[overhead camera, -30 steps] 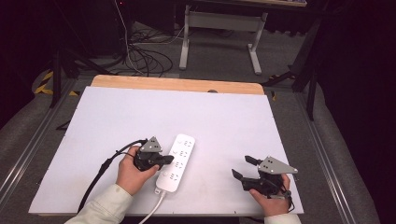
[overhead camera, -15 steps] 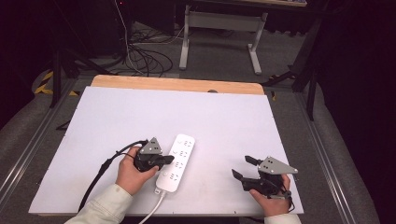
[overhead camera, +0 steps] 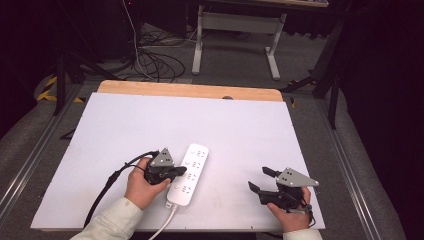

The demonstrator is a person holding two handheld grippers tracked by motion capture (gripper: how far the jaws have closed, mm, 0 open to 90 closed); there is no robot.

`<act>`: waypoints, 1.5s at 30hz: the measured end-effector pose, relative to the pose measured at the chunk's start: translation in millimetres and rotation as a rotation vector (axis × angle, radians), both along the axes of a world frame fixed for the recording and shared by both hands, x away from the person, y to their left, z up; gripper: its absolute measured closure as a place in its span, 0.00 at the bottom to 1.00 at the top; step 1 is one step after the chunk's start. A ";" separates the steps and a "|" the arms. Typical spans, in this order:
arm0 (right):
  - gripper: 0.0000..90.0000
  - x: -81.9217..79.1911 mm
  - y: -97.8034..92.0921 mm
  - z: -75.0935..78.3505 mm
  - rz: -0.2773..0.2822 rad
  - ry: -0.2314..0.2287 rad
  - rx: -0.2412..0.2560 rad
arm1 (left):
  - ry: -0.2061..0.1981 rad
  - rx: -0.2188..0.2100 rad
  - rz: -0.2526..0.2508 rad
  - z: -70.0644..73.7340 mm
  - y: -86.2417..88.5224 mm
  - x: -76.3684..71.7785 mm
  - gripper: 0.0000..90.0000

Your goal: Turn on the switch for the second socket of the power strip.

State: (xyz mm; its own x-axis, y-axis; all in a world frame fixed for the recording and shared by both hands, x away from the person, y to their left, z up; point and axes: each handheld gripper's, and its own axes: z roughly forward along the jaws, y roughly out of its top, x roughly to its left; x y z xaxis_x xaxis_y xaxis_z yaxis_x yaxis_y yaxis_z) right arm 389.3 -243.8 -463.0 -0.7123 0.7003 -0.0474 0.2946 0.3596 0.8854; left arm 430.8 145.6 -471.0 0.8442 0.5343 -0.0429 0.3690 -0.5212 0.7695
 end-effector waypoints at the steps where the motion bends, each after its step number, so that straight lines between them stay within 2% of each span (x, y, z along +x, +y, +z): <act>1: 0.32 0.0 0.0 0.0 0.000 0.000 0.000 | 0.003 0.003 0.003 0.1 0.1 0.1 1.00; 12: 0.32 -0.1 0.2 -0.1 0.000 0.000 -0.002 | 0.013 0.004 0.014 -0.4 -0.6 0.0 1.00; 16: 0.32 -0.2 0.3 -0.2 -0.002 0.004 -0.001 | 0.003 0.006 0.012 -1.3 -1.2 -1.3 1.00; 21: 0.32 -0.1 -0.2 -0.5 -0.004 0.004 0.001 | 0.019 -0.027 0.002 -3.8 1.9 1.9 1.00; 30: 0.32 -0.3 -0.5 -0.6 -0.004 0.003 0.002 | -0.008 -0.006 -0.007 -4.2 0.6 0.3 1.00; 32: 0.32 -0.3 -0.5 -0.7 -0.006 0.005 0.003 | 0.003 -0.013 -0.010 -4.5 1.5 1.3 1.00; 39: 0.32 -0.2 -0.7 -1.0 -0.008 0.009 0.004 | -0.004 -0.003 -0.015 -4.8 0.8 1.1 1.00; 45: 0.32 -0.2 -0.9 -1.1 -0.008 0.007 0.002 | 0.013 -0.024 -0.002 -1.6 1.2 2.7 1.00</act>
